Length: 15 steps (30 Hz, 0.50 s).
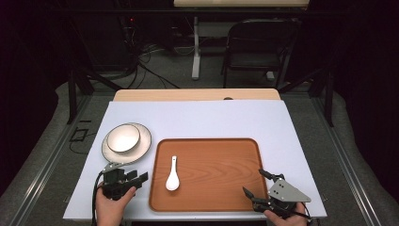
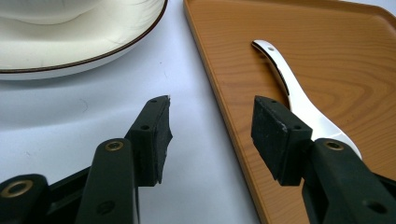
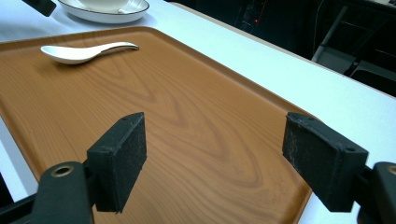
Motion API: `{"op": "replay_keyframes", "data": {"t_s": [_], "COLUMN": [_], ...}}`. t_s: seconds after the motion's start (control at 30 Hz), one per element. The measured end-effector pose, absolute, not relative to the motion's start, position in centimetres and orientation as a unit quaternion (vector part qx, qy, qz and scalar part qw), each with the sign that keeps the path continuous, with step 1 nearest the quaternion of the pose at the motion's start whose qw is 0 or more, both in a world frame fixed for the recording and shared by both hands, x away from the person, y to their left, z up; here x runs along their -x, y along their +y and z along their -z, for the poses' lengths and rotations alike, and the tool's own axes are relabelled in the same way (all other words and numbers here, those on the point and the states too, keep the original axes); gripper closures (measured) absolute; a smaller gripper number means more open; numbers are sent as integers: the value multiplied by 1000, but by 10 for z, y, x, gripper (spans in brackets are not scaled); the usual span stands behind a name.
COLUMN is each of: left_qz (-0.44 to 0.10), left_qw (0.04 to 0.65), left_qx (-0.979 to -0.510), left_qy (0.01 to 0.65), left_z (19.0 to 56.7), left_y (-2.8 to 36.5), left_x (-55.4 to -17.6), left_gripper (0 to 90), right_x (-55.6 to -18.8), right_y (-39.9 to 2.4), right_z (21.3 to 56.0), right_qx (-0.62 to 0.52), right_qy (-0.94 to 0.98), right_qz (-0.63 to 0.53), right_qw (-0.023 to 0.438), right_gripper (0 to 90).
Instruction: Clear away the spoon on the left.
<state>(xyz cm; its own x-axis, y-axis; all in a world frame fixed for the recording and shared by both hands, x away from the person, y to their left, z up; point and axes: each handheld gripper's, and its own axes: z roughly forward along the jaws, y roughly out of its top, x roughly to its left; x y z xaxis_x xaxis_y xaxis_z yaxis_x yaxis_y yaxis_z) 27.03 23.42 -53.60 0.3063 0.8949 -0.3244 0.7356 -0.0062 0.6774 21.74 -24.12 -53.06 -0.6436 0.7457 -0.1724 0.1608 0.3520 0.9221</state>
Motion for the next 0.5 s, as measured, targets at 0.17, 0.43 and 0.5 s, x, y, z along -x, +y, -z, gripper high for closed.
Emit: {"op": "replay_keyframes", "data": {"t_s": [0.17,0.43,0.5], "left_qz": [-94,-55,-38], "left_qw": [400,412,411], "left_qx": [-701,-695,-696], "left_qy": [583,587,587], "left_z": [537,536,534], "left_y": [235,231,226], "left_x": [-271,-274,-278], "left_gripper": [472,486,495], "right_x": [-218,-218,-218], "right_y": [-241,-241,-241], "right_z": [531,531,531], "right_qx": [-297,-298,-298], "right_qy": [765,766,766], "right_qz": [-485,-484,-483], "right_qw": [300,301,302], "right_gripper": [214,214,214]}}
